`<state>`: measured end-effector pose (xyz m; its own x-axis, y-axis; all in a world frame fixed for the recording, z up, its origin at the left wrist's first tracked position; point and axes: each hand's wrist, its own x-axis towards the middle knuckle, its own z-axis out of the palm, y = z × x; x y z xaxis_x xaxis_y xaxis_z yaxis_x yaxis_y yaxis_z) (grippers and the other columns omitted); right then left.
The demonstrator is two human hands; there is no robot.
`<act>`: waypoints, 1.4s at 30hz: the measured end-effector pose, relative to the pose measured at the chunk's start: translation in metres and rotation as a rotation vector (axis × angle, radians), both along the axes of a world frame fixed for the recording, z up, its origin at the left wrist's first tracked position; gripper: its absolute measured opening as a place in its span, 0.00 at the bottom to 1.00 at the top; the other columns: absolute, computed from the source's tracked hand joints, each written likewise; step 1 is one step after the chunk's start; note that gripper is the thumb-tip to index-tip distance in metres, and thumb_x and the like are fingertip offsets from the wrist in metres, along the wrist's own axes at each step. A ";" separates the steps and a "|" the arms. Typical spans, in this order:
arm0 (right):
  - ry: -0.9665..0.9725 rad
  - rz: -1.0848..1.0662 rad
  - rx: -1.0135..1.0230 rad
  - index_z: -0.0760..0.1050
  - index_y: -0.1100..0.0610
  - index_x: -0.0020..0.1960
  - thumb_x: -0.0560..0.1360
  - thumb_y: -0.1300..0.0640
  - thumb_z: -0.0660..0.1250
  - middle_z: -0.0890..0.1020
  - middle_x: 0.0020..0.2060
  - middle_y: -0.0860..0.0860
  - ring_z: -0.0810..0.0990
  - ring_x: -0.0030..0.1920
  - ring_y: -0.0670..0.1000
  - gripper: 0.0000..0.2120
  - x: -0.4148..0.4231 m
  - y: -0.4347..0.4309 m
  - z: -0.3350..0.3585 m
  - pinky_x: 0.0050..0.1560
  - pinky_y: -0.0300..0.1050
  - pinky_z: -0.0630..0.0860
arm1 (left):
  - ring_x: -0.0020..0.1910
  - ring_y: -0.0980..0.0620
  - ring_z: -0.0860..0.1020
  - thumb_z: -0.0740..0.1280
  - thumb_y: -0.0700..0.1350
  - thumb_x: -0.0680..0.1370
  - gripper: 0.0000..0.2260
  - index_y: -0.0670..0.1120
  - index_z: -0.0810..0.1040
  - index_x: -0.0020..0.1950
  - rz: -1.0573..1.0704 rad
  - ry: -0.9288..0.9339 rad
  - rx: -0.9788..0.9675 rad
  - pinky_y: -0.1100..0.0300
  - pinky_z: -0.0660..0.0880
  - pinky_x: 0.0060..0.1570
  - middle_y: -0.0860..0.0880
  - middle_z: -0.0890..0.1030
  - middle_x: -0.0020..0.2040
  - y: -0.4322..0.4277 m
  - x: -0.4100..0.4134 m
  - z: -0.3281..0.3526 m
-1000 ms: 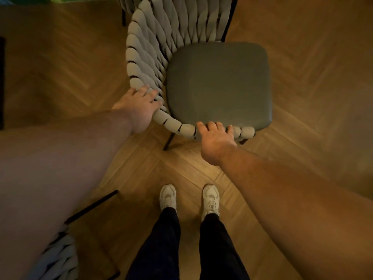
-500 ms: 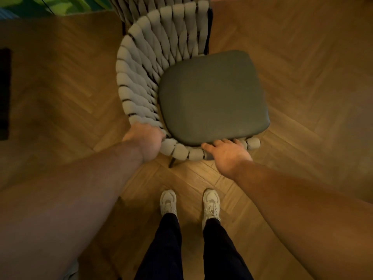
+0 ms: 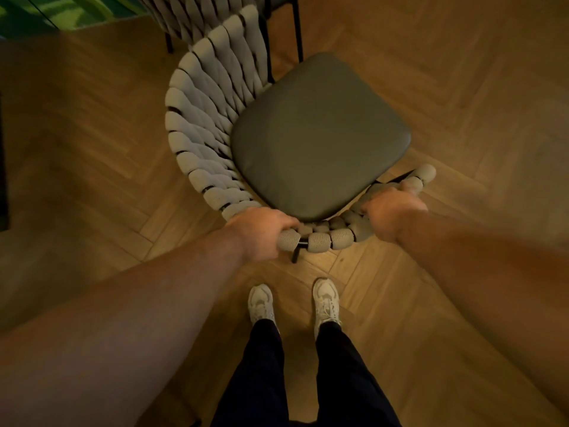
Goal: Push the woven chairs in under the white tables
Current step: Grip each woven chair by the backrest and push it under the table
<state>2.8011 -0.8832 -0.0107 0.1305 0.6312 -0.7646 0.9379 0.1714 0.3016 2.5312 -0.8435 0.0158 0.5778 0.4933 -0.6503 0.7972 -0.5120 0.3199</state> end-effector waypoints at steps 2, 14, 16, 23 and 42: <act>0.094 0.035 -0.063 0.69 0.40 0.76 0.76 0.52 0.68 0.77 0.69 0.47 0.72 0.72 0.59 0.29 -0.019 -0.006 -0.002 0.74 0.70 0.59 | 0.72 0.47 0.73 0.76 0.47 0.74 0.34 0.59 0.71 0.79 -0.020 0.097 0.036 0.44 0.71 0.73 0.53 0.77 0.74 0.016 -0.018 -0.005; 0.431 -0.180 0.090 0.75 0.43 0.72 0.82 0.57 0.63 0.83 0.56 0.50 0.82 0.56 0.57 0.21 -0.108 -0.022 -0.017 0.49 0.54 0.77 | 0.74 0.46 0.70 0.70 0.54 0.78 0.21 0.58 0.76 0.72 -0.108 0.418 0.408 0.41 0.57 0.78 0.50 0.77 0.72 0.066 -0.060 -0.011; 0.403 -0.190 0.068 0.78 0.44 0.68 0.81 0.58 0.64 0.82 0.51 0.49 0.82 0.54 0.56 0.18 -0.104 -0.024 -0.015 0.47 0.54 0.77 | 0.71 0.46 0.73 0.71 0.57 0.76 0.22 0.59 0.78 0.71 -0.105 0.403 0.401 0.43 0.60 0.75 0.50 0.79 0.69 0.059 -0.058 -0.007; 0.205 -0.097 0.037 0.79 0.46 0.66 0.82 0.59 0.63 0.83 0.58 0.51 0.82 0.59 0.57 0.16 -0.055 -0.032 -0.007 0.50 0.54 0.74 | 0.52 0.47 0.80 0.75 0.64 0.70 0.19 0.56 0.85 0.56 0.036 0.290 0.305 0.52 0.75 0.47 0.52 0.81 0.47 0.007 -0.026 0.003; 0.374 0.019 -0.053 0.69 0.41 0.76 0.77 0.54 0.71 0.81 0.63 0.47 0.79 0.63 0.55 0.30 -0.071 -0.053 -0.009 0.61 0.57 0.73 | 0.81 0.42 0.63 0.81 0.73 0.58 0.62 0.63 0.54 0.85 -0.024 0.555 -0.097 0.40 0.66 0.76 0.51 0.65 0.83 0.016 -0.055 0.005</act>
